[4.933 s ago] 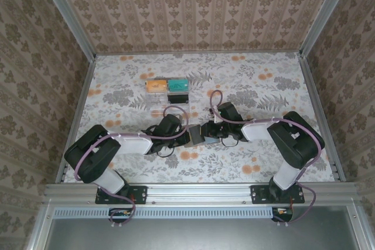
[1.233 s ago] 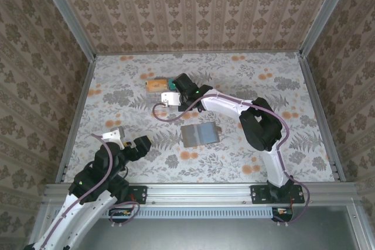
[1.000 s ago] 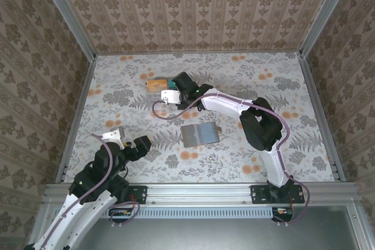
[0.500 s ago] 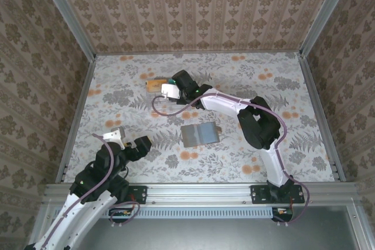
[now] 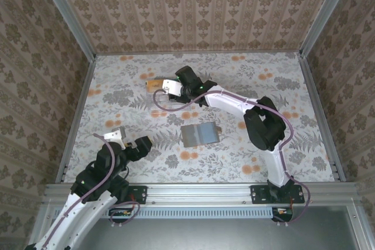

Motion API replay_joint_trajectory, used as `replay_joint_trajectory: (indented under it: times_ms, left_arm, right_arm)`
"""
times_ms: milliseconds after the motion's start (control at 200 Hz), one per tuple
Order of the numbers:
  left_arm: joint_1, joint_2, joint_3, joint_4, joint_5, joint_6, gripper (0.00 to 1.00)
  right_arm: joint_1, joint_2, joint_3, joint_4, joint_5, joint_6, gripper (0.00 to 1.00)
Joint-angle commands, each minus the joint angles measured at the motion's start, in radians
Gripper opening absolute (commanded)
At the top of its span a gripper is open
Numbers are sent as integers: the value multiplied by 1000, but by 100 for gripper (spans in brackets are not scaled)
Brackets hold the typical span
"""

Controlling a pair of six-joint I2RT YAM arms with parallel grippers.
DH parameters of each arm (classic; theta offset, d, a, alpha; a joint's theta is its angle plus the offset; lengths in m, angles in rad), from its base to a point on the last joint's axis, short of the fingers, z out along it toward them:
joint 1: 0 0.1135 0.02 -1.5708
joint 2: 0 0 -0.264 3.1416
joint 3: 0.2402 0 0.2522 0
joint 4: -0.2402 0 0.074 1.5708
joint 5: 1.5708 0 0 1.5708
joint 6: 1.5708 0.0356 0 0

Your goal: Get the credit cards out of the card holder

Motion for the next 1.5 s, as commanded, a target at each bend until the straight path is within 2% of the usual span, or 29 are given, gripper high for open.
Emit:
replay_joint_trajectory:
  times_ms: [0,135,245,525,830,1050,1280,1495]
  left_arm:
    - [8,-3,-9,19,18,6,100]
    - [9,-2,-5,13,22,11,100]
    - [9,1,-3,14,20,13,100]
    - [11,12,-4,22,22,14,100]
    - [12,12,-6,24,25,12,100]
    - [14,12,-6,22,29,13,100]
    - [15,14,-6,24,35,18,100]
    - [17,47,-7,53,49,20,100]
  right_arm:
    - [0,-12,33,-97,-66,26,46]
    - [0,32,50,-121,-34,19,48]
    - [0,54,59,-101,9,23,54]
    - [0,82,67,-46,80,30,53]
    - [-2,102,69,65,208,57,45]
    - [-2,106,68,62,212,66,44]
    - [-2,-3,-30,91,148,145,47]
    - [-2,-183,-188,149,111,310,50]
